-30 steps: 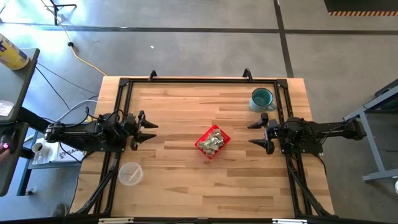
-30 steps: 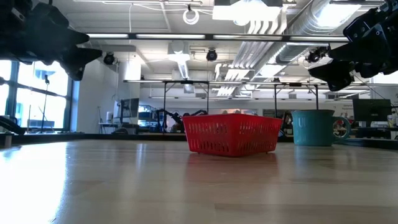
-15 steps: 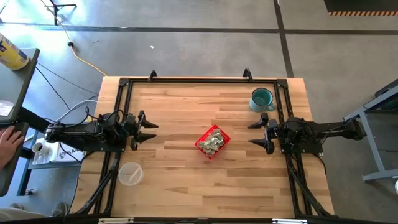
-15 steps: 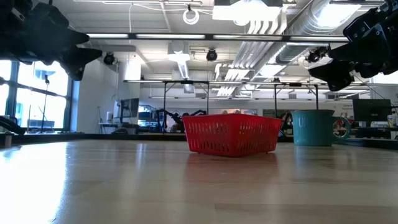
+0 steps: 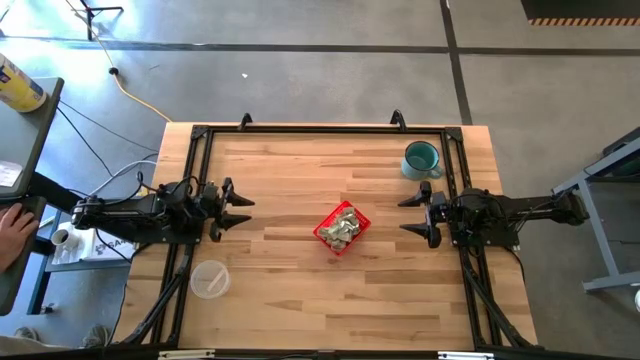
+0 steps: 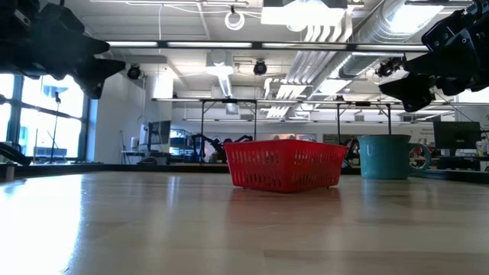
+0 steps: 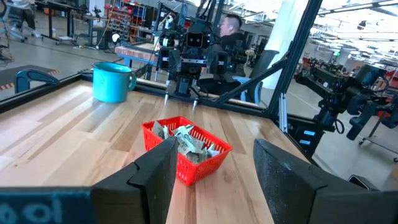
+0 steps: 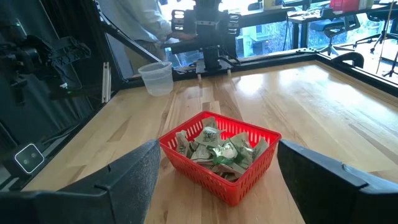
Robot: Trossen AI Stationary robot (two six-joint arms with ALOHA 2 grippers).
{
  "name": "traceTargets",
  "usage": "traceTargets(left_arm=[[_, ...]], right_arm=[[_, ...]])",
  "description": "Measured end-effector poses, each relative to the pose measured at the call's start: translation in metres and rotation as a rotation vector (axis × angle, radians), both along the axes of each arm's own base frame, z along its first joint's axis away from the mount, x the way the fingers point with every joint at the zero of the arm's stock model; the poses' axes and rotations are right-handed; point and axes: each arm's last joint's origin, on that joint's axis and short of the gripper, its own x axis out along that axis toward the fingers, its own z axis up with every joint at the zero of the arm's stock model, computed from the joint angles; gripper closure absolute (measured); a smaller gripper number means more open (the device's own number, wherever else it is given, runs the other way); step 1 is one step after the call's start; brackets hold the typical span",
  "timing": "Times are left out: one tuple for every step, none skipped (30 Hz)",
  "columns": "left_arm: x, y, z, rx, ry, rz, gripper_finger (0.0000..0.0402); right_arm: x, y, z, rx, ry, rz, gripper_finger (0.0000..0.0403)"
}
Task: Pick and place items into bin
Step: Return to Home Position
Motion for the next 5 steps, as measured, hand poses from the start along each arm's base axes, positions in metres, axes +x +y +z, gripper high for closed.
traceTargets(left_arm=[[0.0,0.0,0.0,0.0,0.0,0.0,0.0156],[0.0,0.0,0.0,0.0,0.0,0.0,0.0156],[0.0,0.0,0.0,0.0,0.0,0.0,0.0156],[0.0,0.0,0.0,0.0,0.0,0.0,0.0156],[0.0,0.0,0.0,0.0,0.0,0.0,0.0156]], right_arm=[[0.0,0.0,0.0,0.0,0.0,0.0,0.0089],[0.0,0.0,0.0,0.0,0.0,0.0,0.0089],[0.0,0.0,0.0,0.0,0.0,0.0,0.0089],[0.0,0.0,0.0,0.0,0.0,0.0,0.0089],[0.0,0.0,0.0,0.0,0.0,0.0,0.0089]])
